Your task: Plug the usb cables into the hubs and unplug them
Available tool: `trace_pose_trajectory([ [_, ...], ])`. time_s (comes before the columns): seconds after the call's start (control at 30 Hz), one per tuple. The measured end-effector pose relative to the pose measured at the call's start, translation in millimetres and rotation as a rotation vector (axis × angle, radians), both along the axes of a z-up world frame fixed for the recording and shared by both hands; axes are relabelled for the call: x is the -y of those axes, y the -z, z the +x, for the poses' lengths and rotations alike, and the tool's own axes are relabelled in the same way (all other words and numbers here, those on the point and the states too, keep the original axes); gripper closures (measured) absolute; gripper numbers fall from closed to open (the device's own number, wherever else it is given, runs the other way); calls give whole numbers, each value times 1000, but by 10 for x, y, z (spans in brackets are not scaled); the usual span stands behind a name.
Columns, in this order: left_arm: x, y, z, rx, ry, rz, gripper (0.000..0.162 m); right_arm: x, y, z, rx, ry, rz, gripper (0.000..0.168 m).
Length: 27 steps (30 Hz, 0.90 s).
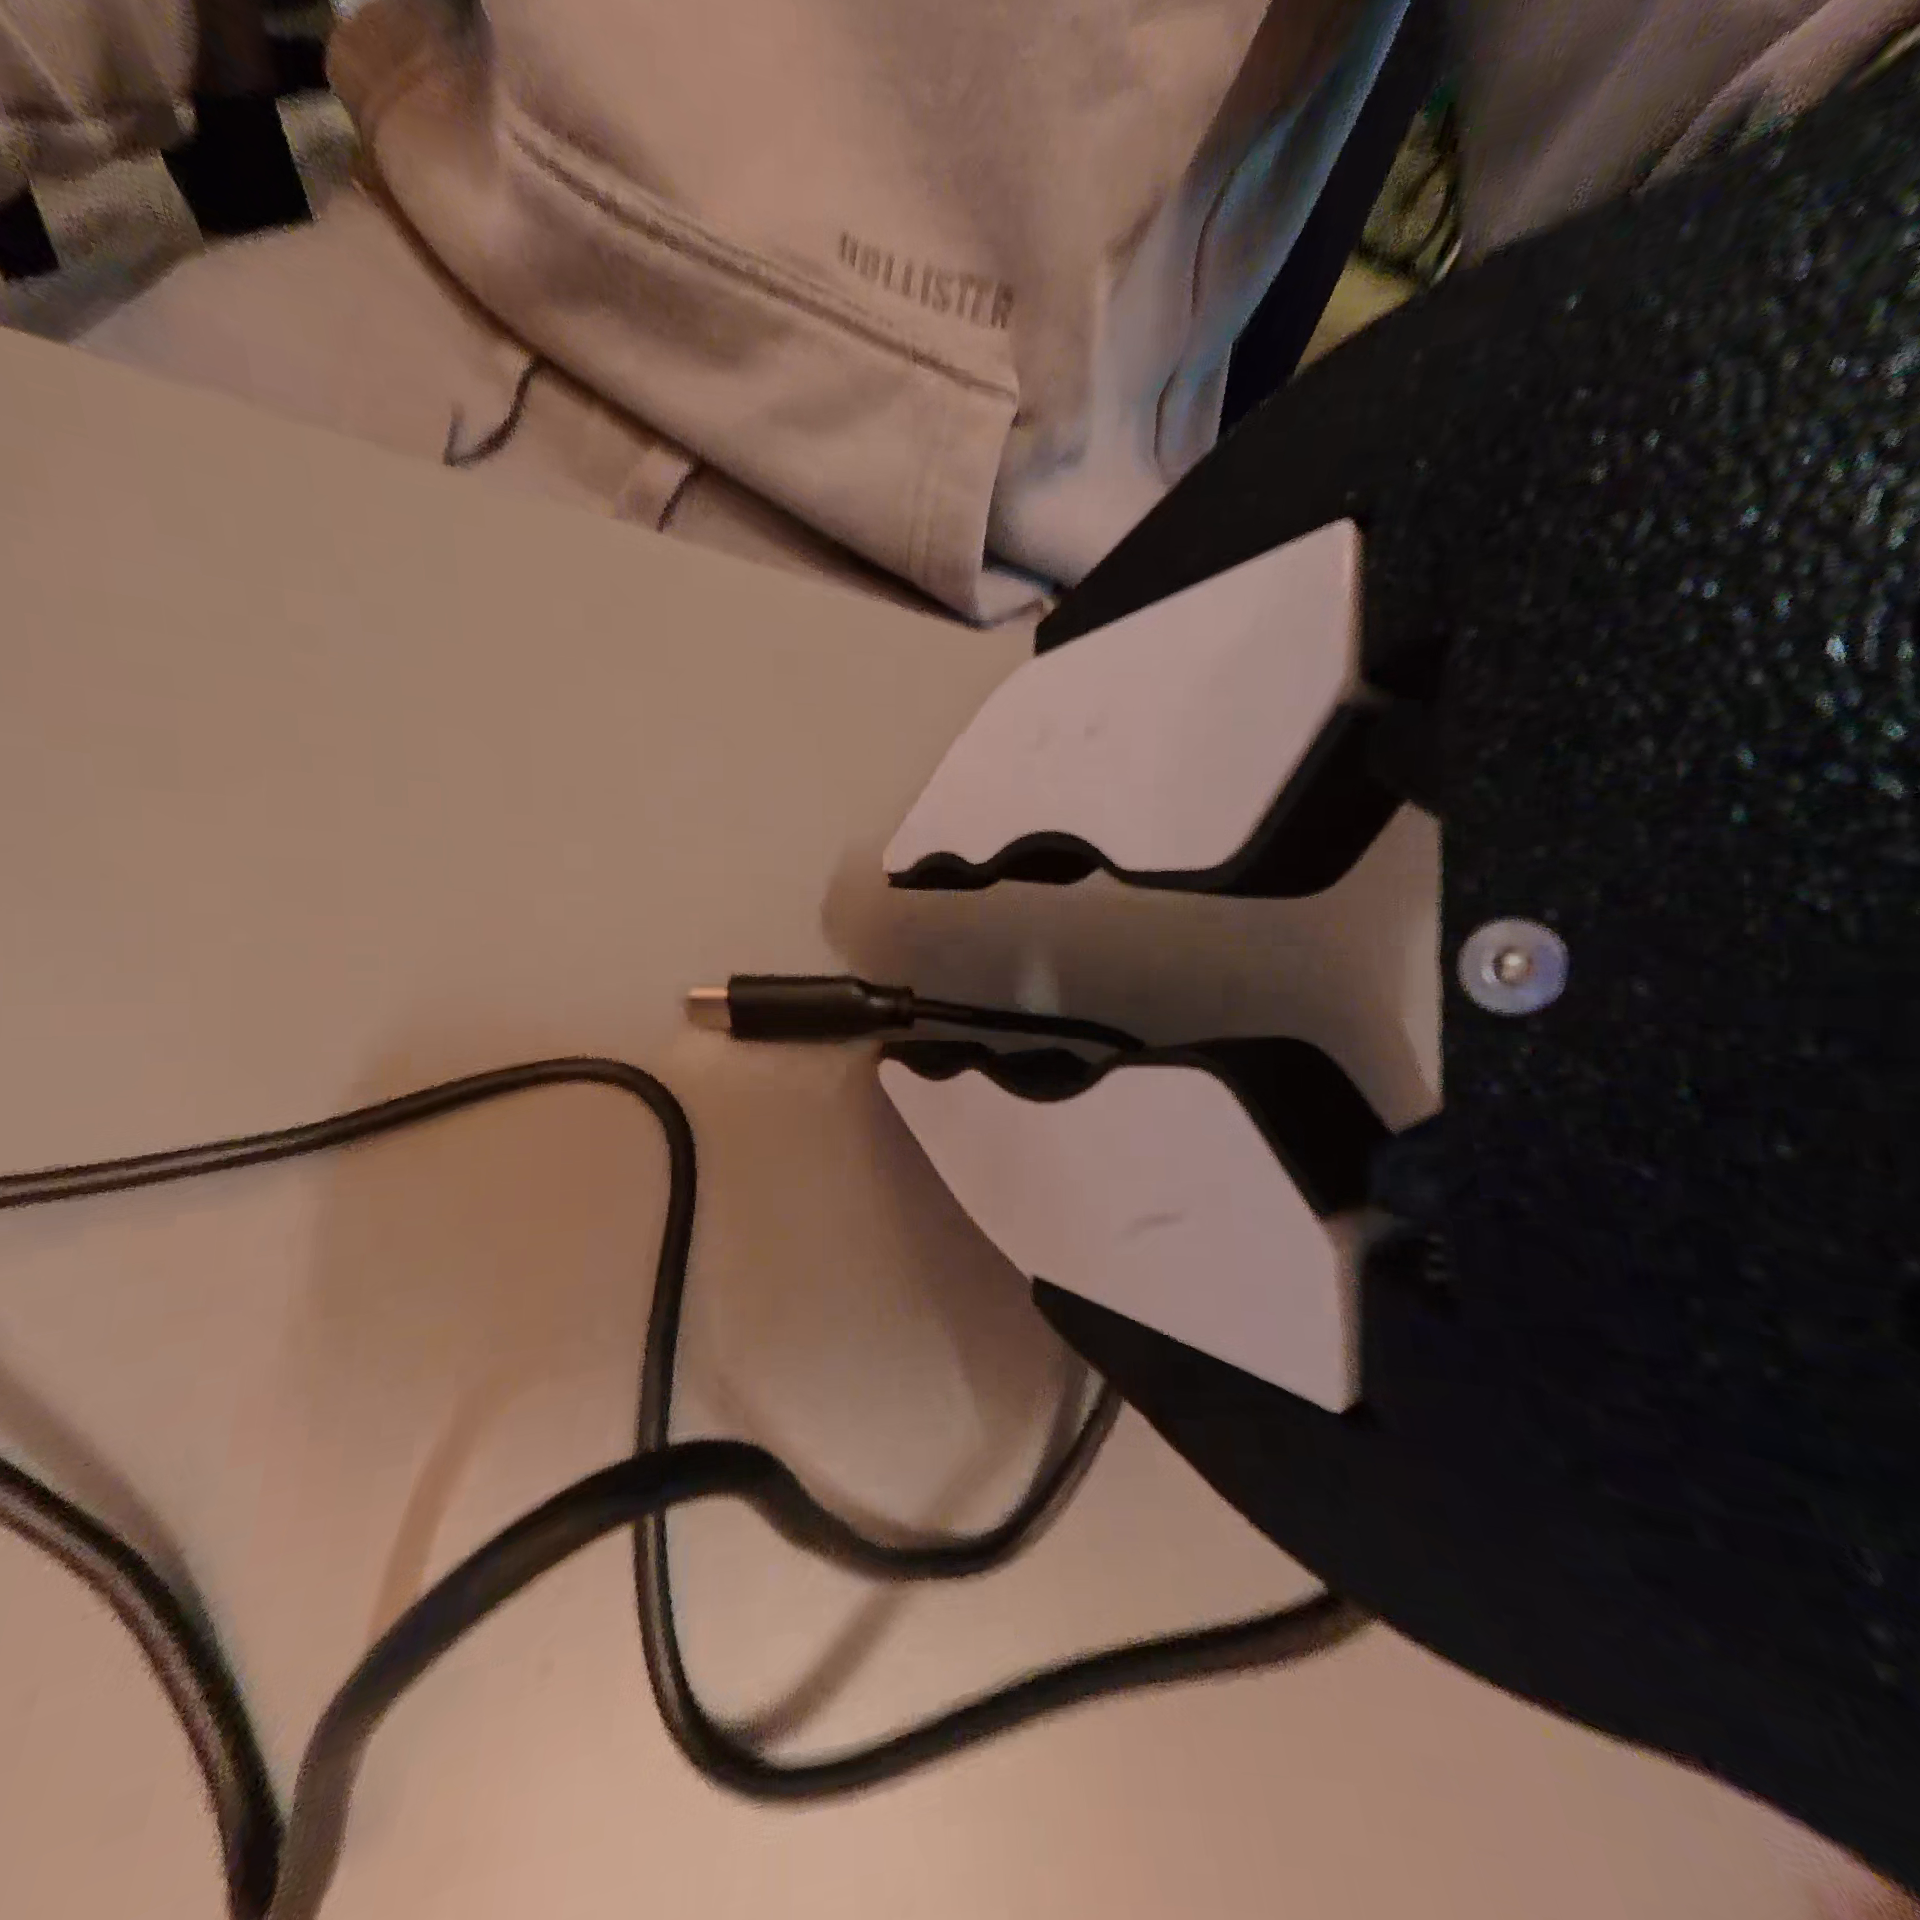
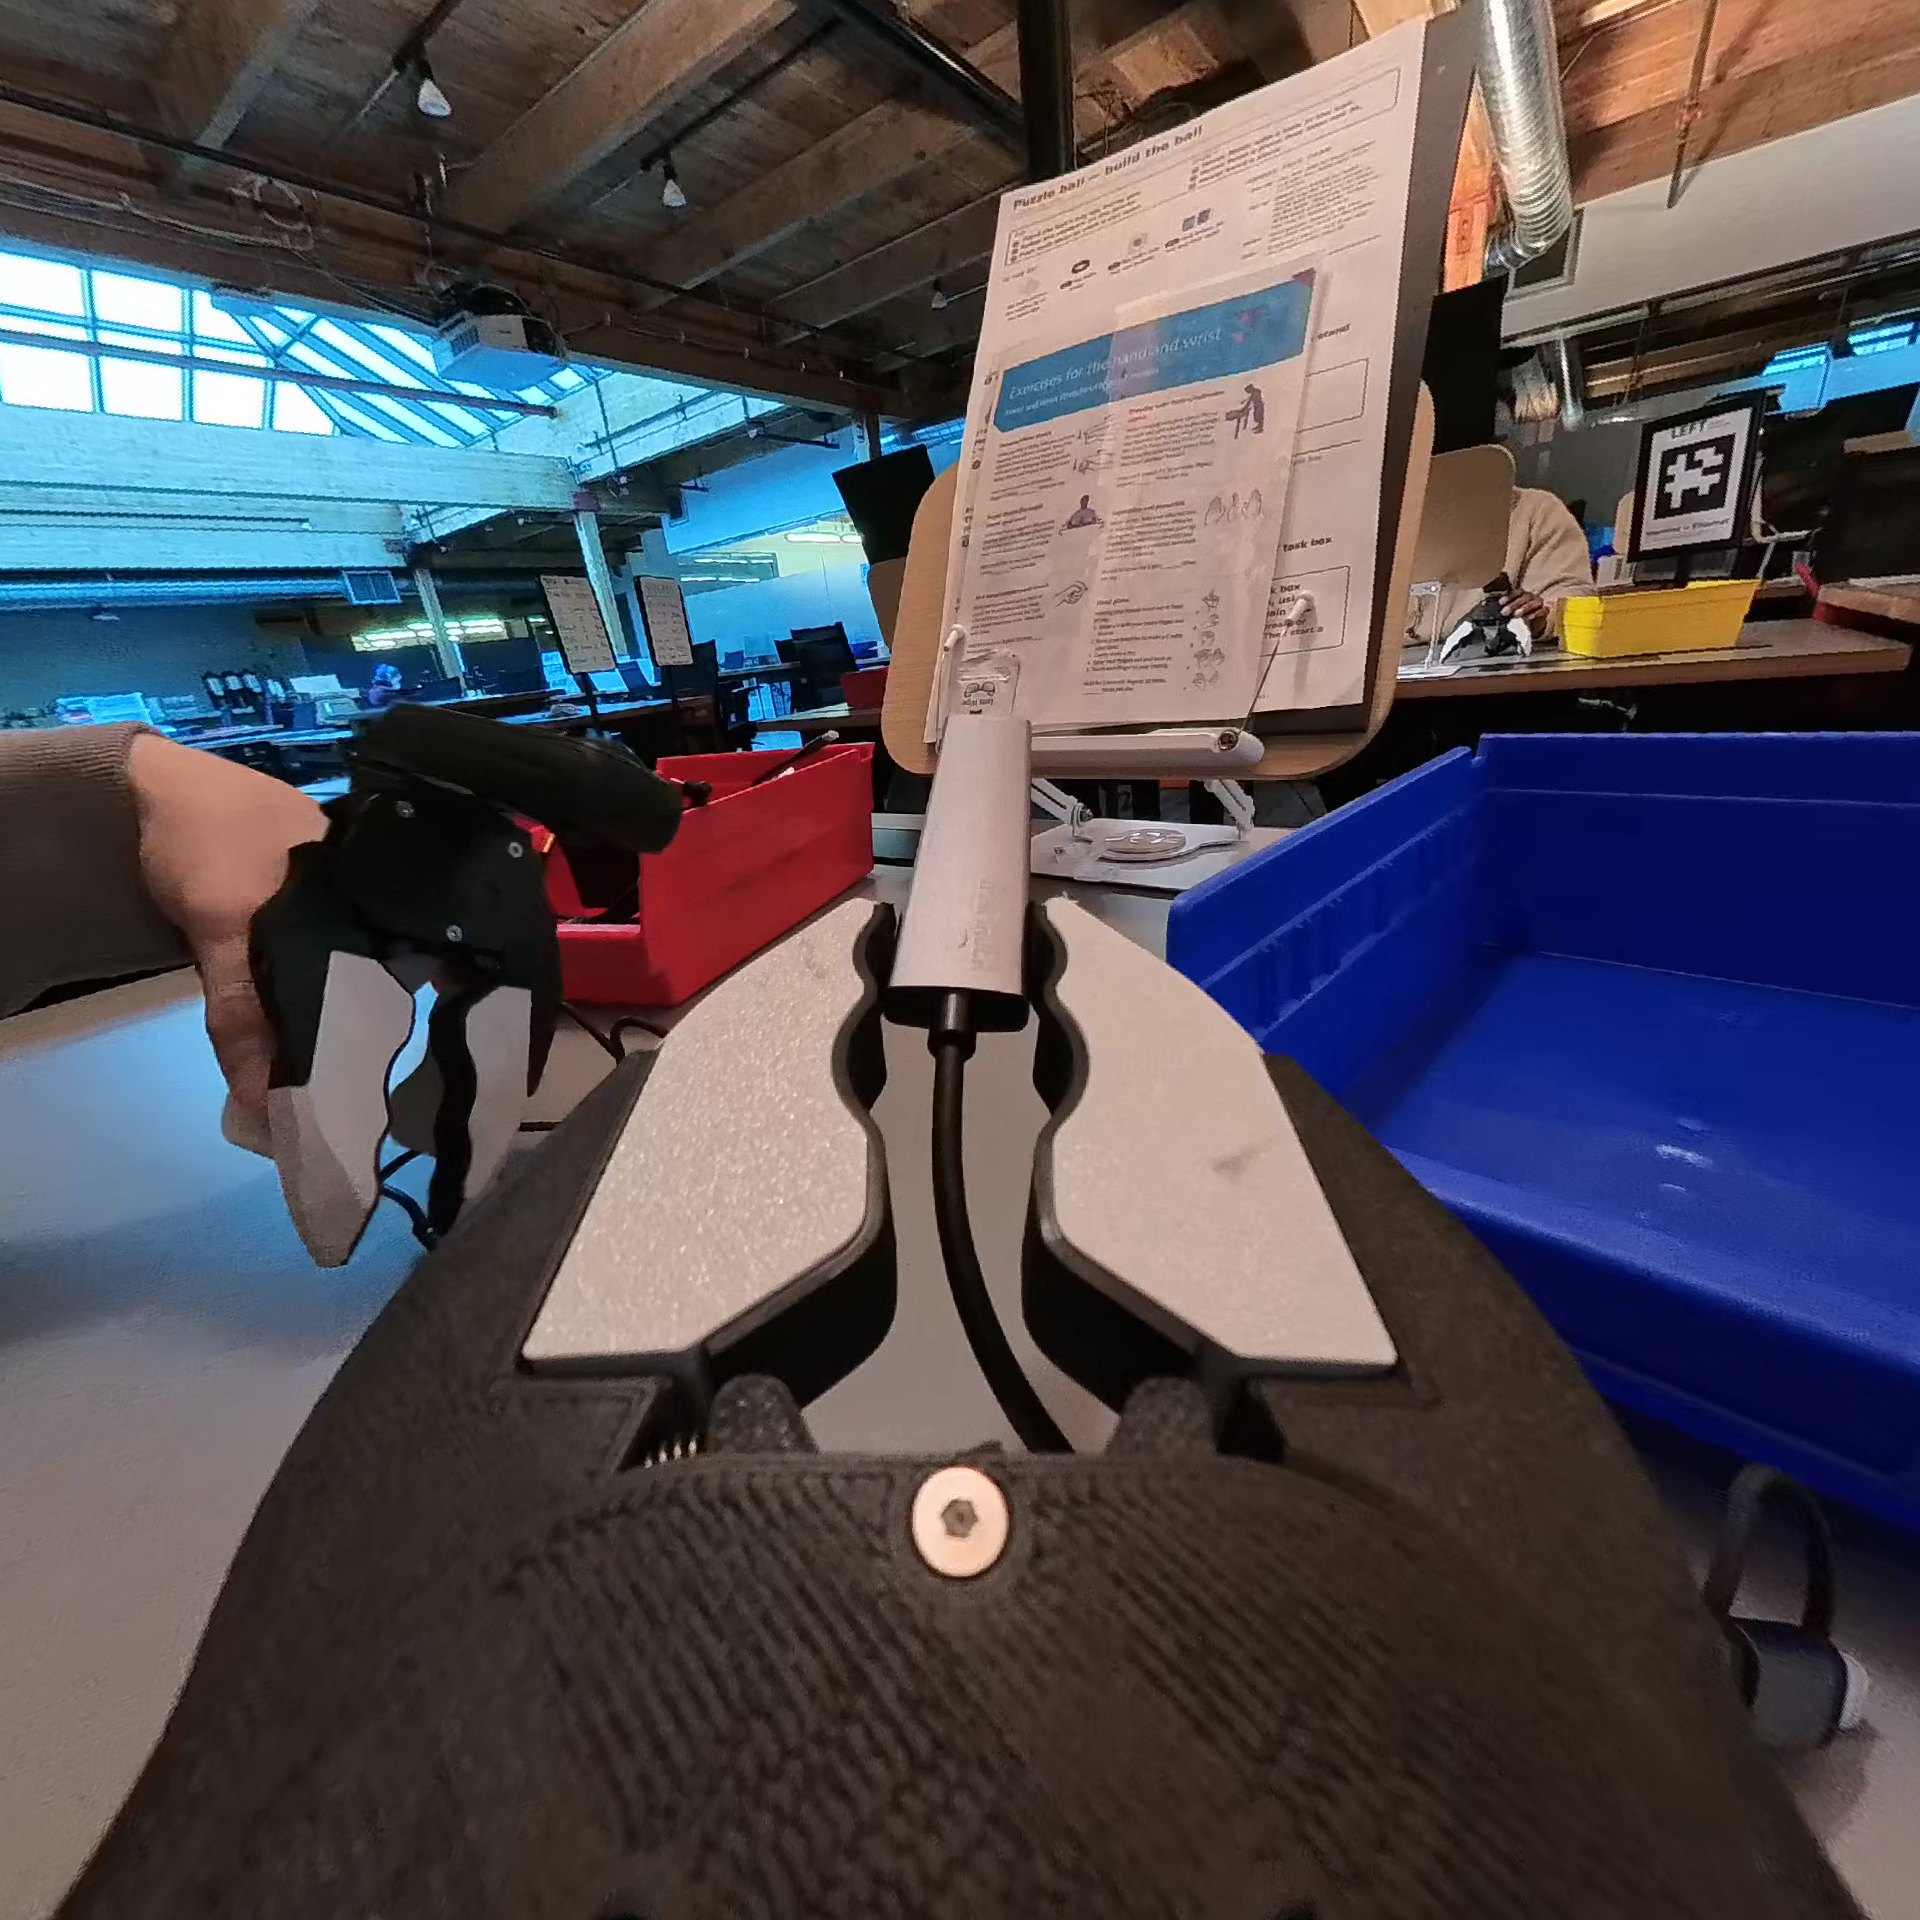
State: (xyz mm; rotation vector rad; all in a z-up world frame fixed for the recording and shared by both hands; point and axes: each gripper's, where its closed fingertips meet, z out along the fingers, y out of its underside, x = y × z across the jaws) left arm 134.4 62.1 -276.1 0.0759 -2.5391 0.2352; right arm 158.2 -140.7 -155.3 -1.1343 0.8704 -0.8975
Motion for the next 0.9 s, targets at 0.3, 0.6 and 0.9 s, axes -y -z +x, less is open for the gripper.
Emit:
trace_pose_trajectory([
  [0.3, 90, -24, -90, -144, -168, -77, 156, -9, 1, -3, 2, -4, -4, 144],
  [0.6, 295, -502, 255, 655, -149, -330, 156, -47, 33, 27, -20, 8, -44, 144],
  [0.9, 819, -867, 269, 1252, -158, -510, 156, -163, 176, 78, -123, 58, -152, 143],
])
